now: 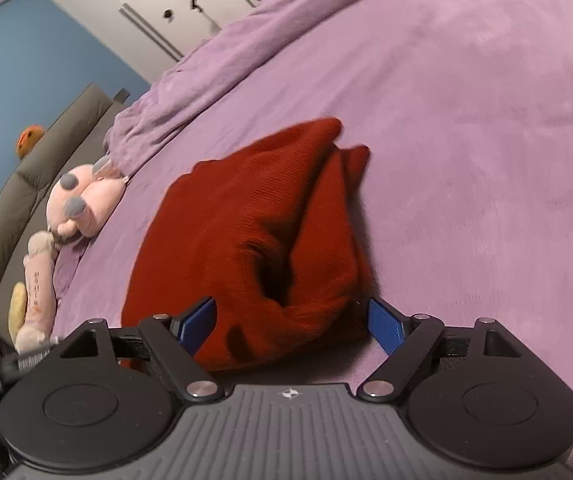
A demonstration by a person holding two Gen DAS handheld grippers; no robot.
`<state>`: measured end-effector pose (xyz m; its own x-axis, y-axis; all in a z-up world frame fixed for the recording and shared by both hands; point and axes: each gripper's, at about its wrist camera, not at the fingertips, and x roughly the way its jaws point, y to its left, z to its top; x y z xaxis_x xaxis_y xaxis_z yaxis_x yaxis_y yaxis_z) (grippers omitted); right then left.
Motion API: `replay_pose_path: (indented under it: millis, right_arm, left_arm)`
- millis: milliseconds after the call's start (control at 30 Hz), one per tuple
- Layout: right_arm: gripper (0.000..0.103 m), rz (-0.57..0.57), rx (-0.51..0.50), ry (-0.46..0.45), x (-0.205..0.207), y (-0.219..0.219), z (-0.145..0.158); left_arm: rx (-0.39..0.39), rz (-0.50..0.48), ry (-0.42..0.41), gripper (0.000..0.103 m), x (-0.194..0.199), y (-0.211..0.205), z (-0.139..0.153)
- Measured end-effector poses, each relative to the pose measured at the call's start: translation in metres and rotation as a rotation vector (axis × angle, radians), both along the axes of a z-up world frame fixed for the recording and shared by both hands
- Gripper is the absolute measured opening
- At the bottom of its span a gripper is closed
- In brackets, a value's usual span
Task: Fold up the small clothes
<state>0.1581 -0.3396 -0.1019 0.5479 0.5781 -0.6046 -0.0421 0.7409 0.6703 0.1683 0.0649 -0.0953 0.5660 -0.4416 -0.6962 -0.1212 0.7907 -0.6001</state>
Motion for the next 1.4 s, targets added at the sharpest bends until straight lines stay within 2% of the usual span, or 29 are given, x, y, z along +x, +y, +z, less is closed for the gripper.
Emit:
replay_pose_path:
  millis: [100, 133, 167, 200, 233, 333, 367, 400, 467, 500, 600, 667, 700, 767, 833, 1000, 1033, 1133, 1400]
  right_arm:
    - [0.081, -0.042, 0.107, 0.02, 0.004, -0.004, -0.011]
    - [0.065, -0.058, 0.112, 0.034, 0.004, -0.006, -0.013]
    - [0.056, -0.074, 0.125, 0.058, 0.004, -0.003, -0.015]
    - [0.047, -0.093, 0.18, 0.1, 0.005, -0.002, -0.019]
    - [0.043, -0.112, 0.262, 0.137, 0.003, -0.005, -0.023]
    - [0.038, -0.138, 0.554, 0.19, -0.009, -0.014, -0.036]
    - [0.038, -0.139, 0.59, 0.207, -0.01, -0.016, -0.038]
    - [0.039, -0.132, 0.533, 0.215, -0.01, -0.017, -0.036]
    - [0.047, -0.112, 0.246, 0.161, -0.013, -0.016, -0.017]
    - [0.052, -0.076, 0.111, 0.1, -0.016, -0.012, -0.004]
    - [0.066, 0.029, -0.075, -0.085, -0.031, -0.005, 0.032]
    - [0.068, 0.069, -0.198, -0.182, -0.036, 0.003, 0.051]
    - [0.068, 0.084, -0.227, -0.217, -0.035, 0.006, 0.057]
    - [0.067, 0.108, -0.168, -0.206, -0.026, 0.007, 0.057]
    - [0.061, 0.092, -0.078, -0.142, -0.011, 0.004, 0.049]
    - [0.06, 0.106, 0.266, 0.098, 0.016, -0.002, 0.006]
    - [0.06, 0.099, 0.281, 0.115, 0.013, -0.002, 0.0]
    - [0.053, 0.113, 0.225, 0.136, 0.012, -0.003, -0.003]
    - [0.053, 0.165, 0.116, 0.106, 0.007, 0.008, 0.008]
  left_arm:
    - [-0.084, 0.02, 0.001, 0.073, 0.005, 0.003, -0.004]
    - [-0.1, 0.039, 0.018, 0.073, 0.008, 0.005, -0.005]
    - [-0.118, 0.053, 0.023, 0.073, 0.01, 0.007, -0.004]
    - [-0.141, 0.063, 0.026, 0.073, 0.012, 0.01, -0.002]
    - [-0.159, 0.069, 0.023, 0.073, 0.011, 0.011, 0.0]
    - [-0.182, 0.095, -0.03, 0.073, 0.006, 0.022, 0.016]
    - [-0.173, 0.101, -0.04, 0.073, 0.004, 0.024, 0.019]
    - [-0.155, 0.104, -0.047, 0.073, 0.004, 0.026, 0.022]
    - [-0.097, 0.105, -0.069, 0.073, -0.002, 0.029, 0.031]
    - [-0.066, 0.096, -0.078, 0.073, -0.006, 0.03, 0.034]
    - [0.044, 0.044, -0.088, 0.074, -0.016, 0.024, 0.039]
    - [0.104, 0.004, -0.08, 0.074, -0.023, 0.017, 0.037]
    - [0.121, -0.016, -0.077, 0.075, -0.025, 0.012, 0.034]
    - [0.14, -0.055, -0.049, 0.075, -0.028, 0.006, 0.028]
    - [0.16, -0.071, -0.016, 0.075, -0.026, -0.001, 0.022]
    - [0.247, -0.017, 0.046, 0.075, -0.021, -0.007, 0.017]
    - [0.248, -0.007, 0.044, 0.075, -0.022, -0.006, 0.018]
    - [0.239, 0.006, 0.045, 0.076, -0.022, -0.002, 0.022]
    - [0.252, 0.042, 0.033, 0.076, -0.024, 0.002, 0.029]
